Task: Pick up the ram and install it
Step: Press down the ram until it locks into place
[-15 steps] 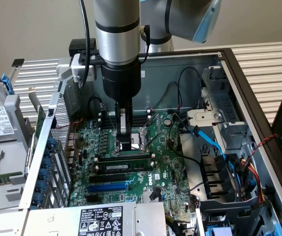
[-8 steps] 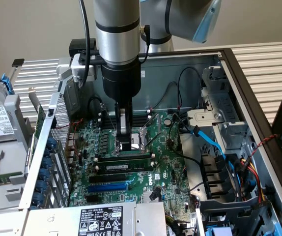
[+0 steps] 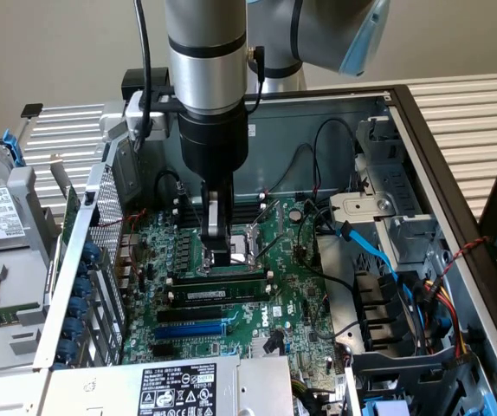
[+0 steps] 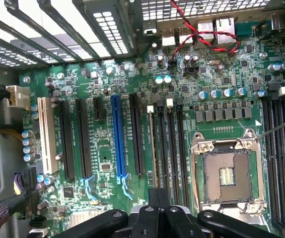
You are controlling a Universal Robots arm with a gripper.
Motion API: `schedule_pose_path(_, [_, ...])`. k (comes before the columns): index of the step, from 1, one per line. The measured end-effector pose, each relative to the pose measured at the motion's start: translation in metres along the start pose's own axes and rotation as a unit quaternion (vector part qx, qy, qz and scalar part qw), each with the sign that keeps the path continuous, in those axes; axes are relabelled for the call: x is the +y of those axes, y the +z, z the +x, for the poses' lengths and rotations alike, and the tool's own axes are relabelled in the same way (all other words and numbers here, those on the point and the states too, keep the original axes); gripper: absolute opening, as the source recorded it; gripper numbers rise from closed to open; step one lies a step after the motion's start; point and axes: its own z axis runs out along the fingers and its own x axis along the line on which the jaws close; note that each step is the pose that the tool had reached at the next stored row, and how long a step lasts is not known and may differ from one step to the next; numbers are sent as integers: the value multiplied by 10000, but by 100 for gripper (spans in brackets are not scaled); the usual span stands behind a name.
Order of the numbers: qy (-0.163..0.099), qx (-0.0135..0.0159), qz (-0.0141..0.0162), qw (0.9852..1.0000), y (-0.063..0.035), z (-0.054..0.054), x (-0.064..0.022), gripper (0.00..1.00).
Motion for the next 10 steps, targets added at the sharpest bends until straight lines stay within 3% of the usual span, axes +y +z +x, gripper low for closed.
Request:
schedule_pose_path(5, [339, 2, -22, 9994, 0, 0, 0, 10])
schedule_pose_path(10, [673, 4, -44, 9977, 0, 0, 0, 10])
